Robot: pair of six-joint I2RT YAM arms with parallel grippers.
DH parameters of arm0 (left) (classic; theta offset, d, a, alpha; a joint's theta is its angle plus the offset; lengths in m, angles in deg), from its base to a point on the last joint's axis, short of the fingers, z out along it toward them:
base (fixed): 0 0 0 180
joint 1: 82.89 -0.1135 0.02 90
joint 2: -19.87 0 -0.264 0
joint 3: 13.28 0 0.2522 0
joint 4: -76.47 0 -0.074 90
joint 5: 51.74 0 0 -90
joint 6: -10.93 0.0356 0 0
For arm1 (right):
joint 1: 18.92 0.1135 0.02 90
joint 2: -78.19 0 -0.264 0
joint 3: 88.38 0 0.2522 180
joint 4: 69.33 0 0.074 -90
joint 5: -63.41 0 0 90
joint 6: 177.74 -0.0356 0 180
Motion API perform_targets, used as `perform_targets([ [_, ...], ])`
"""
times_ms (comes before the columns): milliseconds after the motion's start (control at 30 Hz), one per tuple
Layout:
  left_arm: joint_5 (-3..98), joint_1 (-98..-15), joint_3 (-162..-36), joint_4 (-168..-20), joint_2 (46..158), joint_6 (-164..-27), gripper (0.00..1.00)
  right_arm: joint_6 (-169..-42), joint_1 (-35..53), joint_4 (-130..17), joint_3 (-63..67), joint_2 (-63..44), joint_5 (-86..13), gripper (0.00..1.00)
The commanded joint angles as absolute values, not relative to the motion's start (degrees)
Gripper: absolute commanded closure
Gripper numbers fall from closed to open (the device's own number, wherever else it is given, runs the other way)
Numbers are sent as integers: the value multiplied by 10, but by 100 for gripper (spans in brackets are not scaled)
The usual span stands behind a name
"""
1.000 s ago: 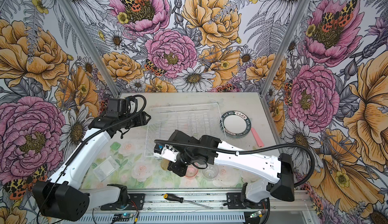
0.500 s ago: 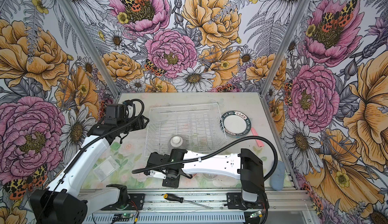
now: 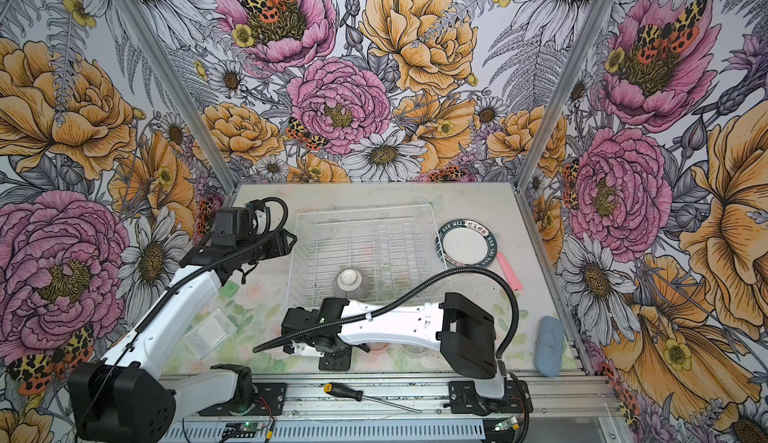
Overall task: Unload the mixed dishes from the dish rack
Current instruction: 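Lower the amber glass onto the table beside the pink glass with the right gripper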
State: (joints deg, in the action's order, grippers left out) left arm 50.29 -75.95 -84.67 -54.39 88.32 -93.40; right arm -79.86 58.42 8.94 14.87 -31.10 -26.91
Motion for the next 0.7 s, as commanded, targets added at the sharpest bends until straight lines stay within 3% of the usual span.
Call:
perform_targets([
  [0, 521, -765, -853, -569, 893, -923, 34, -779, 583, 93, 170, -331, -252, 100],
  [100, 523, -766, -853, -569, 897, -921, 34, -776, 579, 93, 171, -340, -252, 100],
  [233, 523, -766, -854, -570, 898, -920, 24, -773, 573, 95, 171, -352, -251, 100],
  [467, 523, -767, -854, -570, 902, -916, 23, -765, 566, 96, 177, -362, -245, 100],
  [667, 523, -768, -855, -571, 902, -915, 23, -761, 566, 96, 176, -363, -245, 86],
])
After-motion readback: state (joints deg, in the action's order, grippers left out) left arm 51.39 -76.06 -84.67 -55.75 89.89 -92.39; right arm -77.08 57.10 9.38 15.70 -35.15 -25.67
